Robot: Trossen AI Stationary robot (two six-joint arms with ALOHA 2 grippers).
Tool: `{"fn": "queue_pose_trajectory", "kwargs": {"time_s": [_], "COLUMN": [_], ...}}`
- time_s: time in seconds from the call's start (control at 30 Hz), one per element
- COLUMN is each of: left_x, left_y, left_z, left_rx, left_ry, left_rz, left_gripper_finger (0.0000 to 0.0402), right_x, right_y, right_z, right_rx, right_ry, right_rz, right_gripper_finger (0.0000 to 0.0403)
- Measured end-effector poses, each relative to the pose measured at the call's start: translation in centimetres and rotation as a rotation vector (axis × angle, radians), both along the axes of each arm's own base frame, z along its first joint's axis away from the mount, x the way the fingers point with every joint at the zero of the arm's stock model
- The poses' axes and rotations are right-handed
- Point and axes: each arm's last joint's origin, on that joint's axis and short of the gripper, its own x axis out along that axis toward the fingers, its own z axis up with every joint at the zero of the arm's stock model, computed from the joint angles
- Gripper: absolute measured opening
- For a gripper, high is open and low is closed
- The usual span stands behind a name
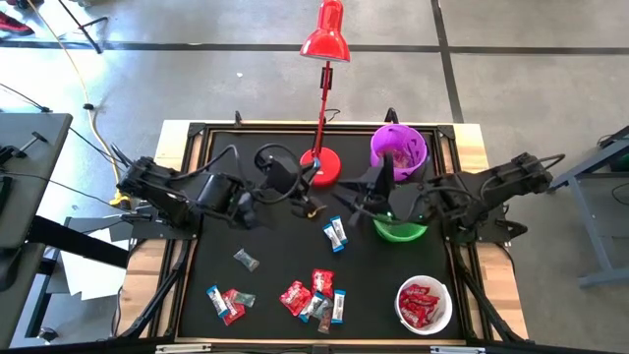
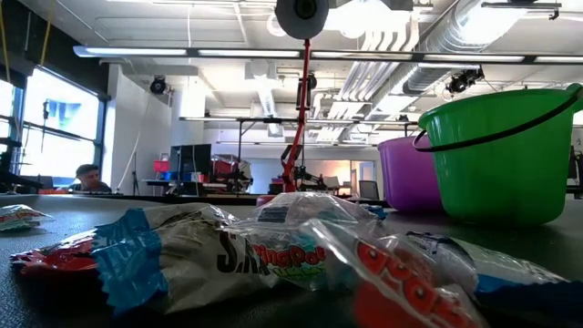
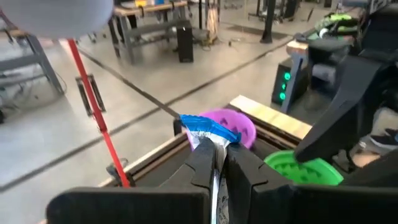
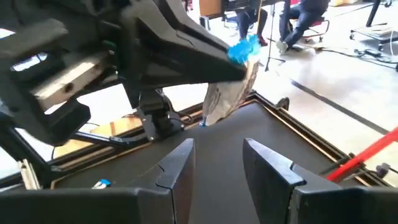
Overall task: Organize candy in baskets
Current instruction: Put the white chocolate bar into the green bucket
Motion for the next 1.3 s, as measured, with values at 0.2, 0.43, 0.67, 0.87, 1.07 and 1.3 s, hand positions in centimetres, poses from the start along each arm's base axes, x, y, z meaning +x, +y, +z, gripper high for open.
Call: {"fn": "queue_pose_trajectory", "kwargs": {"time_s": [0.2,0.43,0.67,0.87,1.07,1.3], "left_x": [0.3,0.8,0.9,0.9,1.1,1.1], "left_y": [-0.1,-0.3,-0.4,-0.4,-0.5,-0.6], "left_z": [1.2,1.7,1.9,2.0,2.3,2.4], "left_rx": [0.028,0.011,0.002,-0.008,-0.038,-0.067], "left_ry": [-0.067,-0.111,-0.131,-0.146,-0.187,-0.218], "left_rz": [0.01,-0.056,-0.062,-0.072,-0.11,-0.121], "left_gripper_finger": [0.0008,0.0008,0.0008,0.0008,0.0008,0.0008], "right_x": [0.6,0.9,0.9,1.1,1.1,1.2], "right_y": [-1.3,-2.1,-2.0,-1.7,-1.9,-1.8], "right_z": [0.3,0.6,0.8,1.0,1.2,1.5], "right_rx": [0.006,0.009,0.018,0.033,0.028,-0.001], "right_ry": [-0.026,-0.058,-0.071,-0.092,-0.102,-0.127], "right_rz": [-0.016,-0.039,-0.012,0.063,0.054,0.065], "right_gripper_finger": [0.0128,0.0128,0.013,0.0154,0.0179,0.0184]}}
